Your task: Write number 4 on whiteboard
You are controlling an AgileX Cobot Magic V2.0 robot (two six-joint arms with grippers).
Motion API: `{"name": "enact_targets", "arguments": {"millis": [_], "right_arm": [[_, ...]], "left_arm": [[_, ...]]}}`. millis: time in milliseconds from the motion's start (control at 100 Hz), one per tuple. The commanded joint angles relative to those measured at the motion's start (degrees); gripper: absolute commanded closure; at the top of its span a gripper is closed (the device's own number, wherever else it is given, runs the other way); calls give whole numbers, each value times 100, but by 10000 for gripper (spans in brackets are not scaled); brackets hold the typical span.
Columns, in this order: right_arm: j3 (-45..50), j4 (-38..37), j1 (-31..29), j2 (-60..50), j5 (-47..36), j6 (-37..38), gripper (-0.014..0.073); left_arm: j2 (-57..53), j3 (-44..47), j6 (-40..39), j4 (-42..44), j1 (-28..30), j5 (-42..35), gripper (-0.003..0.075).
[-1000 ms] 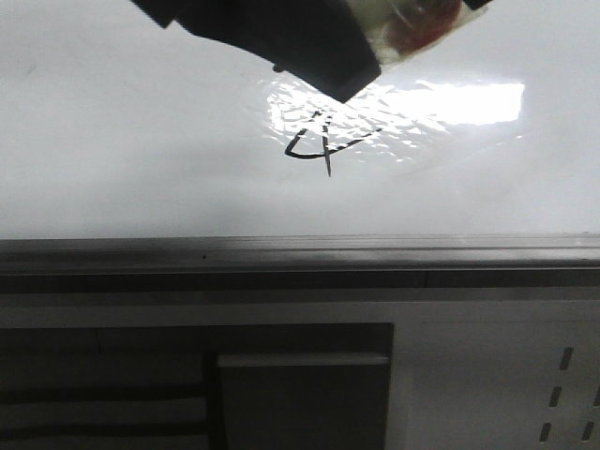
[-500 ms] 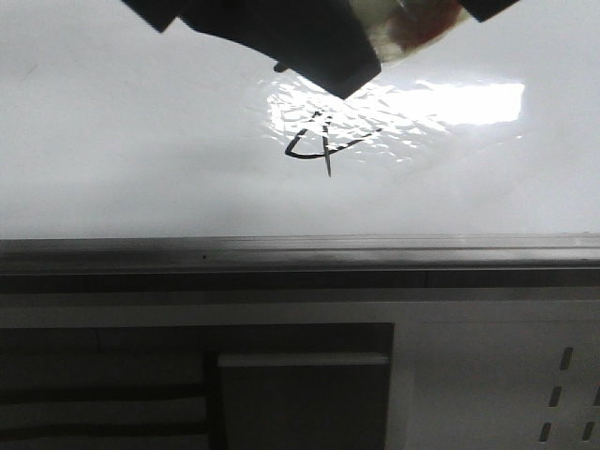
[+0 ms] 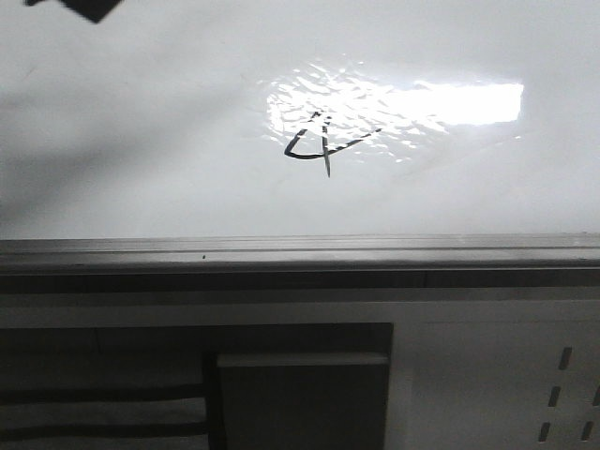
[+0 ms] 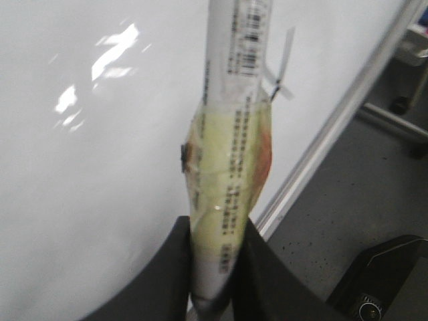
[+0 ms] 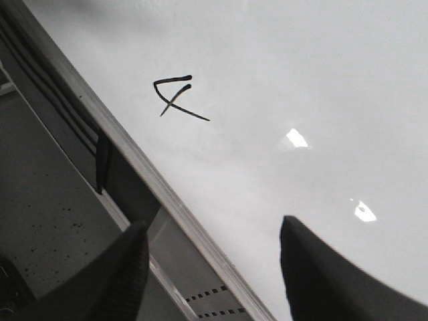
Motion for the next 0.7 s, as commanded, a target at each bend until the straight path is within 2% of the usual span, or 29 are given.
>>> {"name": "enact_targets", "arguments": {"millis": [0, 190, 300, 380, 520, 690], "right_arm": [[-197, -57, -53, -79, -275, 94, 210], [-197, -57, -53, -67, -275, 94, 210], [-197, -57, -53, -67, -275, 94, 210], [-197, -57, -53, -67, -275, 138, 210], [-197, -57, -53, -67, -263, 147, 210], [-197, -57, -53, -67, -263, 147, 210]], "left_arm": [[-476, 156, -986, 505, 390, -159, 741], [-1232, 1303, -1593, 694, 1375, -940, 741], [-1434, 1908, -1811, 602, 1879, -1676, 741], [-1433, 2320, -1835, 233, 2189, -2382, 741], [-1269, 2705, -1835, -249, 2431, -3316, 741], [-868, 2730, -1835, -378, 2432, -3873, 741]]}}
